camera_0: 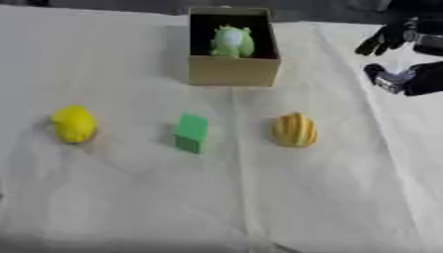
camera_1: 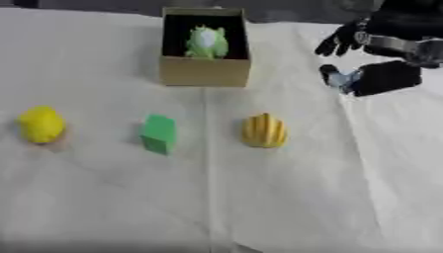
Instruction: Pick up objects on the table and place them in the box.
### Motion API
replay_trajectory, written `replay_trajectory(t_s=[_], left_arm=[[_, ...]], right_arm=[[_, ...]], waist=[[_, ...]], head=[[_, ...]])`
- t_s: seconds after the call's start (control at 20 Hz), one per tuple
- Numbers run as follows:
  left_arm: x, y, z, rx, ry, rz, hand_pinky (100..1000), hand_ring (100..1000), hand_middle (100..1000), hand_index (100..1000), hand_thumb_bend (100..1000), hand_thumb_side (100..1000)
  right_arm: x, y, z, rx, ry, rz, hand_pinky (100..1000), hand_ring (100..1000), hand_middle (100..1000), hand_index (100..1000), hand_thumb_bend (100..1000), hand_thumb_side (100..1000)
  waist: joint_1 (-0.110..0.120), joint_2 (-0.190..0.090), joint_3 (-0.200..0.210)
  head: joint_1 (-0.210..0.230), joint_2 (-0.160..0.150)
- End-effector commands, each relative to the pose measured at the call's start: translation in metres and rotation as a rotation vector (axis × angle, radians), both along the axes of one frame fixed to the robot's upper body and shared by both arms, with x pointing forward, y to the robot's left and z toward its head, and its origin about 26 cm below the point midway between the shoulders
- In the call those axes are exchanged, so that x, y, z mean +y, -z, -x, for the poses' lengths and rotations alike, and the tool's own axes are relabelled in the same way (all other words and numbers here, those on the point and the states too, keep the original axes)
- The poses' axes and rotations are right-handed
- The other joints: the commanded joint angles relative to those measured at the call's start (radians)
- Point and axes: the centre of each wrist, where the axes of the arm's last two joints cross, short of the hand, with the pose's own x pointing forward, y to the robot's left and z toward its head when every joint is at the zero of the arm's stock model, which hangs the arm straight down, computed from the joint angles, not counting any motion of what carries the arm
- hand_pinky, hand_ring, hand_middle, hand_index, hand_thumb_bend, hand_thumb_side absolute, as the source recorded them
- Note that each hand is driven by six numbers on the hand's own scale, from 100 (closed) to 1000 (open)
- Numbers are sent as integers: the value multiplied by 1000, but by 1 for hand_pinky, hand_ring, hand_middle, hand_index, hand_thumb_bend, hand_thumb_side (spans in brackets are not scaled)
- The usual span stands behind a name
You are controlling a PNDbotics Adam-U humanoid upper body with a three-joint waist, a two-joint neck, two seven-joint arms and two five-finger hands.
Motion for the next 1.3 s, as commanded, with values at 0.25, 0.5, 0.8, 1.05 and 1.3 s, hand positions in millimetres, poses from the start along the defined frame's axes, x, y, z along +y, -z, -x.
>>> replay_trajectory(t_s=[0.25,0.5,0.8,1.05,1.3], left_arm=[[-1,-11,1,-34,19,-20,898,740,764,868,340,625],[-2,-11,1,-34,23,-16,899,741,764,868,339,625],[-3,-11,0,-37,27,-14,899,741,764,868,338,625],[-3,-11,0,-38,25,-13,899,741,764,868,338,626],[-3,-11,0,-40,28,-9,900,741,764,868,336,627]], right_arm=[[10,4,-31,35,-47,53,830,791,780,849,100,593],[22,10,-41,68,-91,83,835,802,781,847,112,548],[32,13,-44,89,-132,108,835,804,780,846,128,526],[31,11,-30,81,-155,135,837,807,783,850,145,566],[33,15,-14,18,-154,177,841,817,794,856,226,590]], waist=[[2,-14,3],[2,-15,6],[1,-17,7],[-1,-16,9],[-1,-14,12]], head=[[-8,2],[-14,10],[-18,11],[-19,11],[-17,11]])
